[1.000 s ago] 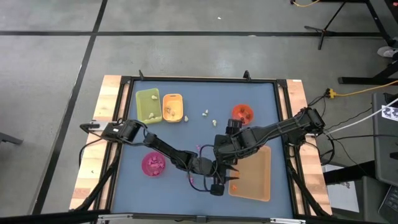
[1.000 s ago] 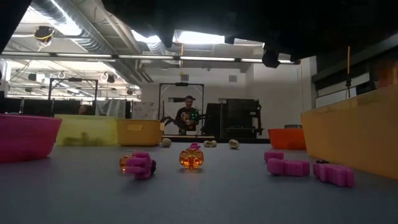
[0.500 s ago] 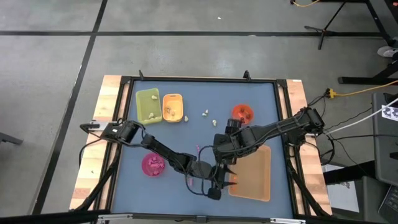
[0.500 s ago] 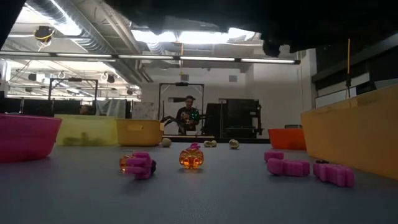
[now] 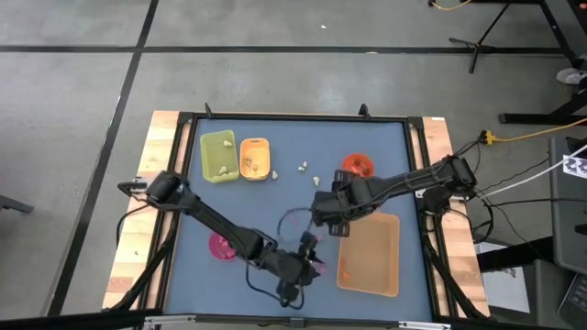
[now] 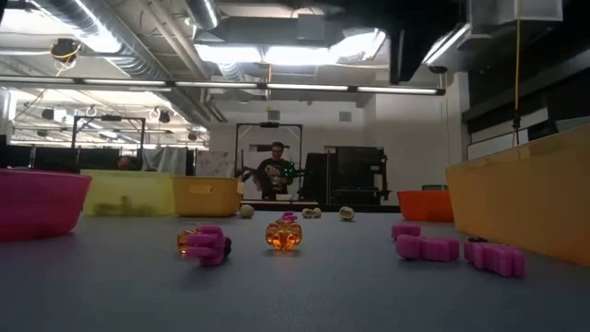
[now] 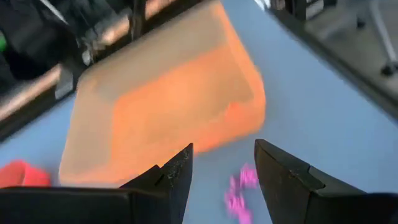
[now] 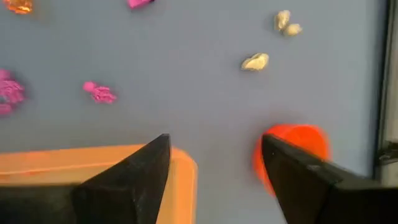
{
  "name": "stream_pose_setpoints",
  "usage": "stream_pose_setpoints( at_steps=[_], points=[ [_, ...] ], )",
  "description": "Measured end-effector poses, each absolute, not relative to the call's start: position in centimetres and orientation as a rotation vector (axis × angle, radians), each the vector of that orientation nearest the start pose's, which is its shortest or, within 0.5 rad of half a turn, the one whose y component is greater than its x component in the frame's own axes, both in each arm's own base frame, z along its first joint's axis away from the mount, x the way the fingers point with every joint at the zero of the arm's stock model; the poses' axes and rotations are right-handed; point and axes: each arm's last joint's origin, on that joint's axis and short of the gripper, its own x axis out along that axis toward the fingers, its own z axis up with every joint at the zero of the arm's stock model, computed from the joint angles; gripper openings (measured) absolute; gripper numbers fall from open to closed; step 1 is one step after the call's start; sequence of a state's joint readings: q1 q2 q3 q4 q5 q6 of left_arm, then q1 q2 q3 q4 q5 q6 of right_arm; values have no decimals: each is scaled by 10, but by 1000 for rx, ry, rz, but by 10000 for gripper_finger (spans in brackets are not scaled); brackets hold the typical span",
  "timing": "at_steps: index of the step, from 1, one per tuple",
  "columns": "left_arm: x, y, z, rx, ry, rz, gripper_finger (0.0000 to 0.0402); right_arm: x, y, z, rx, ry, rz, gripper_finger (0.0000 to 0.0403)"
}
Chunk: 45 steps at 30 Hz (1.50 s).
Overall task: Sort Halloween decoration
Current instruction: Put the pink skeleton toy into the red bowl
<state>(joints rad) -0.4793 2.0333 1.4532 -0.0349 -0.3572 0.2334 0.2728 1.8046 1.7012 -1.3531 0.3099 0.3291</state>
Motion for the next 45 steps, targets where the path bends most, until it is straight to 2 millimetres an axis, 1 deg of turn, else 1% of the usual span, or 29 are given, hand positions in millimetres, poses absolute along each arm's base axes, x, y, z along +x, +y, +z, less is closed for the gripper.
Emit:
stream_pose_setpoints(
  at_steps=[5,8,11,15,18,21,24,28,35,38,40,45],
  points=[
    [385,-188,206,433,669,-158,156,342,74,300,-72,1317,-184,250],
    [361,-181,205,381,702,-139,156,348,76,295,-69,1277,-124,250],
    [332,-172,205,339,712,-78,156,350,80,287,-52,1264,-76,250],
    [291,-160,202,264,711,14,156,356,84,268,22,1231,16,250],
    [264,-152,201,210,700,45,156,359,85,257,54,1197,49,250],
    [243,-146,200,151,690,54,156,359,86,245,95,1190,53,250],
    [229,-142,201,98,679,55,156,357,87,235,128,1205,67,250],
    [221,-140,202,67,671,52,156,350,90,218,132,1257,95,250],
    [220,-141,203,66,666,46,156,344,105,186,95,1258,127,250],
    [220,-142,203,64,664,45,156,347,109,177,78,1217,121,250],
    [220,-141,203,61,660,46,156,346,111,169,58,1244,106,250],
    [221,-141,203,53,654,48,156,351,111,153,44,1266,83,243]
  ],
)
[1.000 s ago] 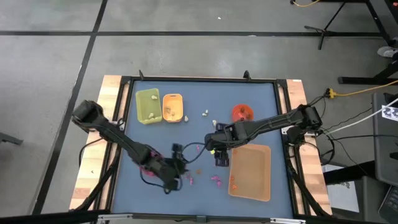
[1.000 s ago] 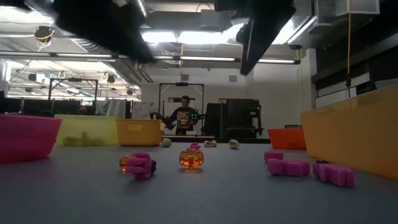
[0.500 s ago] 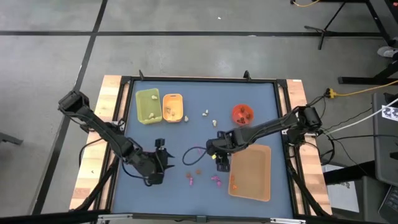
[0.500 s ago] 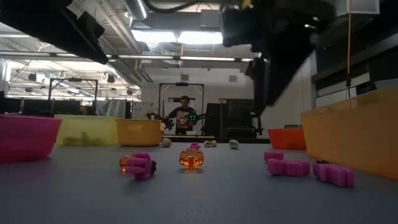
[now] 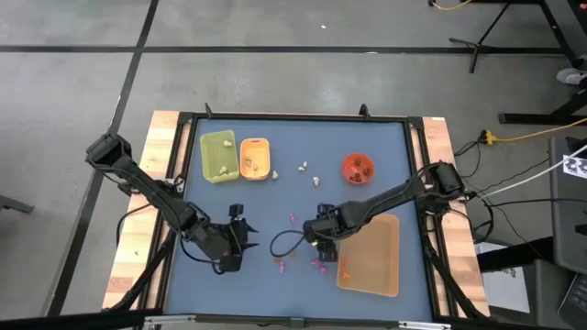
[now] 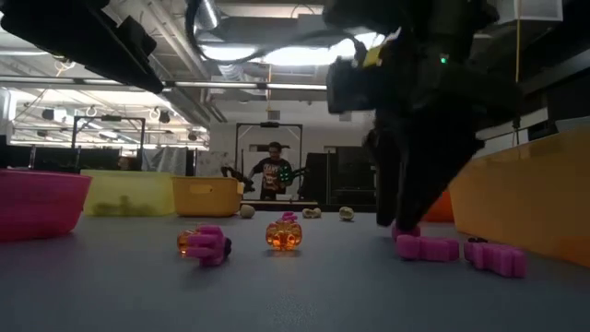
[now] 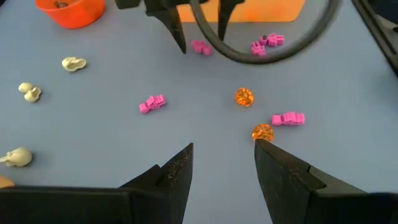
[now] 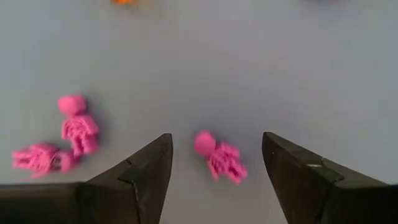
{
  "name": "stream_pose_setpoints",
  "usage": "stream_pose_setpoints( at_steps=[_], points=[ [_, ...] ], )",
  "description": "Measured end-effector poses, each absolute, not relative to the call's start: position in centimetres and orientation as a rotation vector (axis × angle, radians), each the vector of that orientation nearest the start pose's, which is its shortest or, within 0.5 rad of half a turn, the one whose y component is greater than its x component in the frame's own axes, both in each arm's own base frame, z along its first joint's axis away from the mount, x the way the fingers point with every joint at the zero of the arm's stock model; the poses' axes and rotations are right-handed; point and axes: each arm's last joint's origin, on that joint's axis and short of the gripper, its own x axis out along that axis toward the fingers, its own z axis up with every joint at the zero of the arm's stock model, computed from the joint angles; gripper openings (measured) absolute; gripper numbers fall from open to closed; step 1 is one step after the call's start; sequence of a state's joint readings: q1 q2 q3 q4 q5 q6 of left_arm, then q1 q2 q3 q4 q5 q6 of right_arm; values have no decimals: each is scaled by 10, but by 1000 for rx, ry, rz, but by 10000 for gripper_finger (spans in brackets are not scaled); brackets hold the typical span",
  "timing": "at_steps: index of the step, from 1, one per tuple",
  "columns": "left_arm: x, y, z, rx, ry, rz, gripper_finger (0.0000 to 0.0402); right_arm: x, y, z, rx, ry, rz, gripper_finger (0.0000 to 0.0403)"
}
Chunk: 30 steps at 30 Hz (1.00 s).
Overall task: Sort Halloween decoration
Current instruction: Put the pink skeleton toy into the red bowl
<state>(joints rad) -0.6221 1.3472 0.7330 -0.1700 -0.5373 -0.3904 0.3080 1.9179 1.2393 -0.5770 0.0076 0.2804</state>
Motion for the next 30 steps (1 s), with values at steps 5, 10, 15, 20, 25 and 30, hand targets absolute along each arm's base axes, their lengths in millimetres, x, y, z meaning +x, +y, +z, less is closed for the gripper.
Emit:
stream_pose_setpoints(
  at_steps=[5,10,15,20,25,30],
  points=[
    [222,-140,203,53,654,52,156,351,111,143,33,1308,71,208],
    [222,-139,203,52,654,54,156,351,111,141,33,1324,65,159],
    [222,-139,203,53,655,54,156,351,111,141,34,1327,65,113],
    [222,-139,203,53,655,54,156,351,111,141,36,1321,67,82],
    [222,-139,203,53,655,54,156,352,111,141,37,1317,68,73],
    [222,-139,204,53,652,52,156,353,112,142,38,1317,68,77]
  ],
)
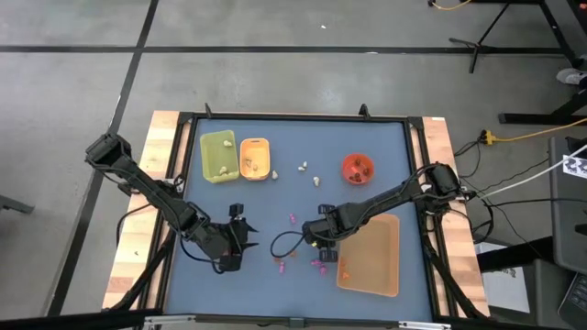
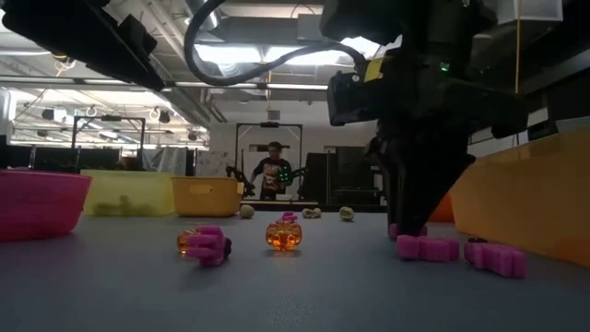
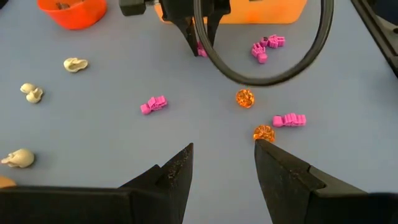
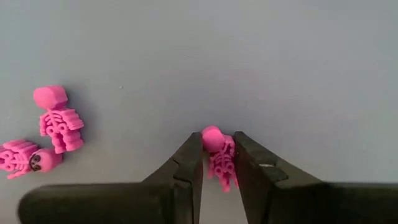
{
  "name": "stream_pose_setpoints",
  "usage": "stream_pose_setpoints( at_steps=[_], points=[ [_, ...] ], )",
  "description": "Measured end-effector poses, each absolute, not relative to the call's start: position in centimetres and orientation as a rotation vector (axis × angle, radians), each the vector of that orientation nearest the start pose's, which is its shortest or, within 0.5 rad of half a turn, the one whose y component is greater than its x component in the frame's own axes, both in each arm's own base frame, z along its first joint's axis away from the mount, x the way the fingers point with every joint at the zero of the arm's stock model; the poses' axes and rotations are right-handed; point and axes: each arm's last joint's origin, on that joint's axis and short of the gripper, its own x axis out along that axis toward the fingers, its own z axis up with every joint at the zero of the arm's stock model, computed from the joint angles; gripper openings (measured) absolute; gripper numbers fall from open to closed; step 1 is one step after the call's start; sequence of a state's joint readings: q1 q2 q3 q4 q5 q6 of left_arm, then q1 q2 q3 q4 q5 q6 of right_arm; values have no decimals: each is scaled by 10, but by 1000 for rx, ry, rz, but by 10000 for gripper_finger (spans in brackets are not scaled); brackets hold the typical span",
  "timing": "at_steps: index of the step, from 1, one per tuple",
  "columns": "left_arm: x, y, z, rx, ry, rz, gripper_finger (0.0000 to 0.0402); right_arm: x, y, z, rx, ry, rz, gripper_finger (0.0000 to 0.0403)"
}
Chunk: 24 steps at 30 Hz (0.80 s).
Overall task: Sort Halloween decoration
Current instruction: Put the pink skeleton toy into the red bowl
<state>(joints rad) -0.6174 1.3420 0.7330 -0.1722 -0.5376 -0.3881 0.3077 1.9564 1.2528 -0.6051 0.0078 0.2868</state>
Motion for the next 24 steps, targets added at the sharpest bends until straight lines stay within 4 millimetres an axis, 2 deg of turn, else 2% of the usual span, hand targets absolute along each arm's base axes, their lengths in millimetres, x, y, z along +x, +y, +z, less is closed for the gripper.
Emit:
stream_pose_setpoints(
  at_steps=[3,8,13,17,20,24],
  points=[
    [219,-138,210,60,638,38,156,360,114,148,45,1286,74,77],
    [211,-132,223,77,613,20,156,382,121,171,80,1113,105,77],
    [199,-124,238,64,593,14,156,407,129,193,141,790,164,77],
    [185,-116,250,60,585,5,156,422,132,209,169,540,149,78],
    [173,-111,259,57,575,-13,156,432,132,211,143,405,109,78],
    [158,-105,269,51,557,-38,156,442,133,203,95,273,56,78]
  ],
)
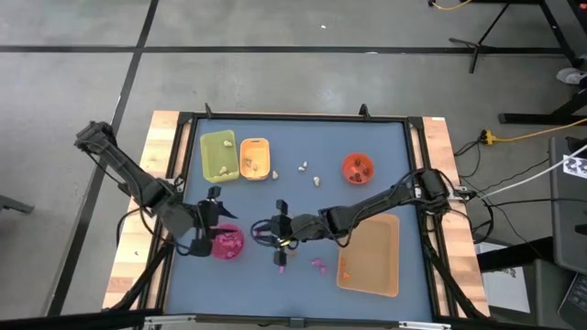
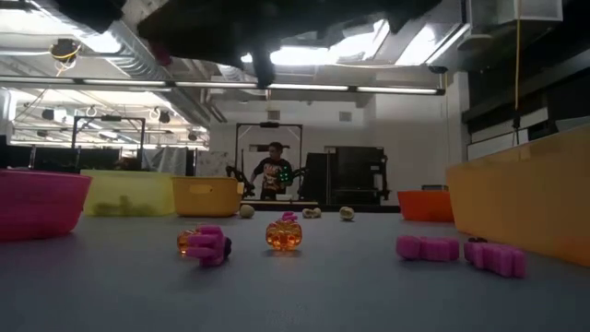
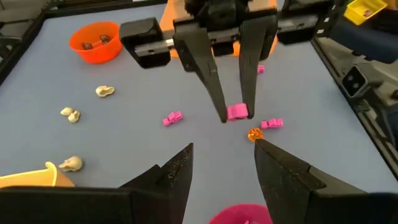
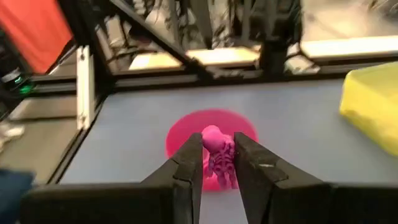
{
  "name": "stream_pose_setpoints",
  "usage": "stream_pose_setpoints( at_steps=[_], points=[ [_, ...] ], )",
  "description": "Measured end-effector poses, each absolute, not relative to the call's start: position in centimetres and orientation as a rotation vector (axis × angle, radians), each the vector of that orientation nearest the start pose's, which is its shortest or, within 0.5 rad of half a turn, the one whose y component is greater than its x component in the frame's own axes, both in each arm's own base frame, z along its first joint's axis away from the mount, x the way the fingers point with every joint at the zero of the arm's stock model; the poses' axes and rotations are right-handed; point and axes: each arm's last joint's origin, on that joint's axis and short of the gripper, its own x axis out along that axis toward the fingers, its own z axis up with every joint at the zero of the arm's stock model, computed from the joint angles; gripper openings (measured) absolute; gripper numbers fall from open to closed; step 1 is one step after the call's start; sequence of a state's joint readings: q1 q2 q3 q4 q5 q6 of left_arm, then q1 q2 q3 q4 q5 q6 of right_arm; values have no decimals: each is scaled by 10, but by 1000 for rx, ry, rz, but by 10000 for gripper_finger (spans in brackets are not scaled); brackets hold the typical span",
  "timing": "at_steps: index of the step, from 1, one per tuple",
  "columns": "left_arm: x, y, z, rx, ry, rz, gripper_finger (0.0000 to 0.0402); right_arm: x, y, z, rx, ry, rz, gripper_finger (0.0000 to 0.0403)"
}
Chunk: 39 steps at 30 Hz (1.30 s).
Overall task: Sort Halloween decoration
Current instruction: Put the pink skeleton toy into the red bowl
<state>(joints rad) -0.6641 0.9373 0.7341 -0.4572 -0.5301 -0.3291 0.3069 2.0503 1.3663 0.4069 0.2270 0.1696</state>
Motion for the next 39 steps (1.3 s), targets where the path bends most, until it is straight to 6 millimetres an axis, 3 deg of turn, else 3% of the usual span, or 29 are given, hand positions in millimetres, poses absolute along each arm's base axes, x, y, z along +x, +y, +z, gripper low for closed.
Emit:
stream_pose_setpoints(
  at_steps=[7,12,18,22,32,39],
  points=[
    [141,-94,278,45,541,-48,156,467,138,173,118,122,48,78],
    [137,-91,280,44,536,-43,156,492,141,152,118,125,44,78],
    [137,-91,280,47,539,-41,156,518,145,145,113,150,56,80],
    [137,-91,280,46,539,-41,156,520,143,143,88,246,45,96],
    [137,-91,280,44,538,-40,156,524,137,147,93,236,40,190],
    [137,-91,280,42,538,-40,156,524,137,147,93,237,41,222]
  ],
)
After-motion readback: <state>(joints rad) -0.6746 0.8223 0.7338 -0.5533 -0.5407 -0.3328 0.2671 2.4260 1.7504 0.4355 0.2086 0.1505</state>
